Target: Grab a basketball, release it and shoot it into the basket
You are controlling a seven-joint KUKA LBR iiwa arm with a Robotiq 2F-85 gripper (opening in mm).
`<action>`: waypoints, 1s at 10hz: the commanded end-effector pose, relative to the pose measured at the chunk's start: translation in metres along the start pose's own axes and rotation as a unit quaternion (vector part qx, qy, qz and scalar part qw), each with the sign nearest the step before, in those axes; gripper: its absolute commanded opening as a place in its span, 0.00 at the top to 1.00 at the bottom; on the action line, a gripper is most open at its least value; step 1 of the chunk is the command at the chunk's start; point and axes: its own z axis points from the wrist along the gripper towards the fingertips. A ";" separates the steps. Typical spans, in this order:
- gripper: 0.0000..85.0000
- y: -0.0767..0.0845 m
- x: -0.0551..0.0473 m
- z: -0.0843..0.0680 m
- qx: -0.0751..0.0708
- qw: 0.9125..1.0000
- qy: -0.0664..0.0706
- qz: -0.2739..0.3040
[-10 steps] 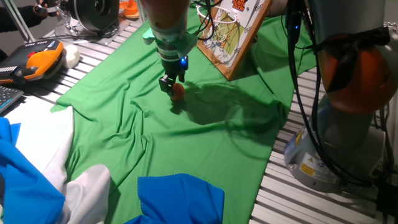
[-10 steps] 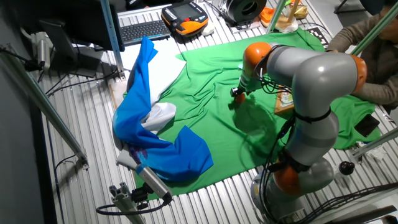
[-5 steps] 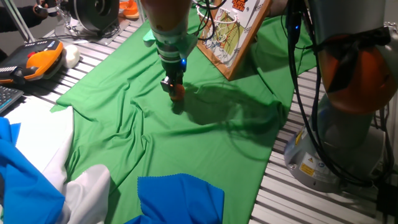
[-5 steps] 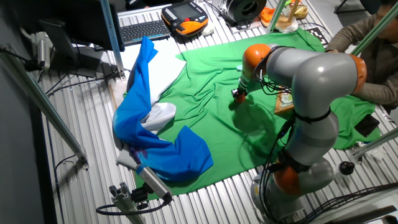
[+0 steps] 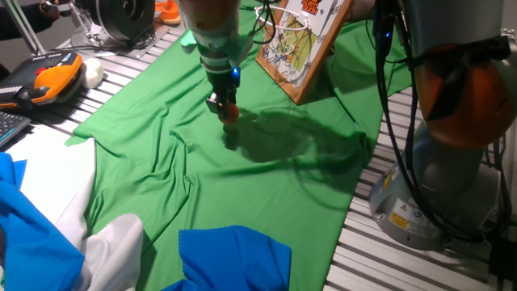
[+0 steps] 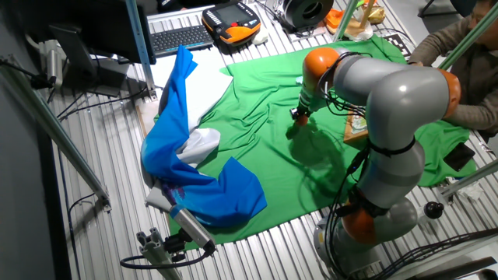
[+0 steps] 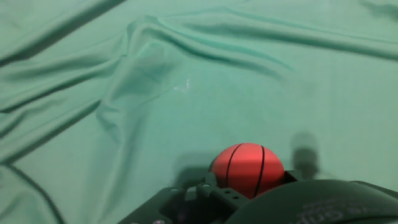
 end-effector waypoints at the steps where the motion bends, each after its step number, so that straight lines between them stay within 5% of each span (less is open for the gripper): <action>1: 1.00 0.001 0.000 -0.021 -0.001 1.000 0.007 0.004; 3: 1.00 -0.008 -0.001 -0.061 0.003 1.000 0.027 0.007; 5: 1.00 -0.029 -0.004 -0.093 0.027 0.999 0.037 -0.005; 7: 1.00 -0.053 -0.010 -0.130 0.024 0.998 0.059 -0.006; 10: 1.00 -0.066 -0.008 -0.161 0.035 0.998 0.060 -0.007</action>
